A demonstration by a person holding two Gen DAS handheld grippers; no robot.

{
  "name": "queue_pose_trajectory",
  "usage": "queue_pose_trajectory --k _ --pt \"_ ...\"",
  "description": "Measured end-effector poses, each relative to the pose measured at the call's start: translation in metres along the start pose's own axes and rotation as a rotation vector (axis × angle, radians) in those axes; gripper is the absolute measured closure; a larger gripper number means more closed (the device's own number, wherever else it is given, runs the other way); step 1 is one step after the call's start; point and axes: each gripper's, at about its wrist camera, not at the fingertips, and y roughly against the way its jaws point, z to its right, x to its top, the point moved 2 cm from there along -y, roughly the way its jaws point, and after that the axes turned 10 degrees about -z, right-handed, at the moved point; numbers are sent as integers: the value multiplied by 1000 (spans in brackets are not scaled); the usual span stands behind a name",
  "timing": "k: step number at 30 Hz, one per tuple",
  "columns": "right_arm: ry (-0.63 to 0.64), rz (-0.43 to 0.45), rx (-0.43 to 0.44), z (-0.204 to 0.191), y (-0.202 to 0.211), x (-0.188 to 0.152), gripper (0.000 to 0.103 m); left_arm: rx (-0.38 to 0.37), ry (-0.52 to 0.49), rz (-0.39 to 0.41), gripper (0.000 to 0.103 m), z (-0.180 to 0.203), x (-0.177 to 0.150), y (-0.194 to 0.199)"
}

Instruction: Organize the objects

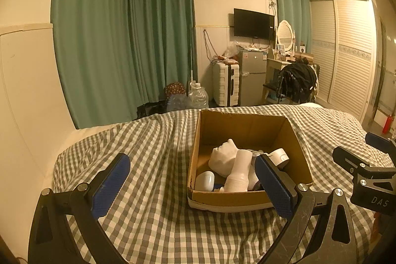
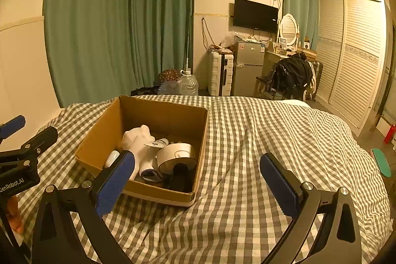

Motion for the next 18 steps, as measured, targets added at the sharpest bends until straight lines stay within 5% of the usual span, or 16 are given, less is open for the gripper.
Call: queue_pose_trajectory --k 18 --pt "13 -18 -2 -5 -5 -3 1 5 -5 -4 0 1 -1 -2"
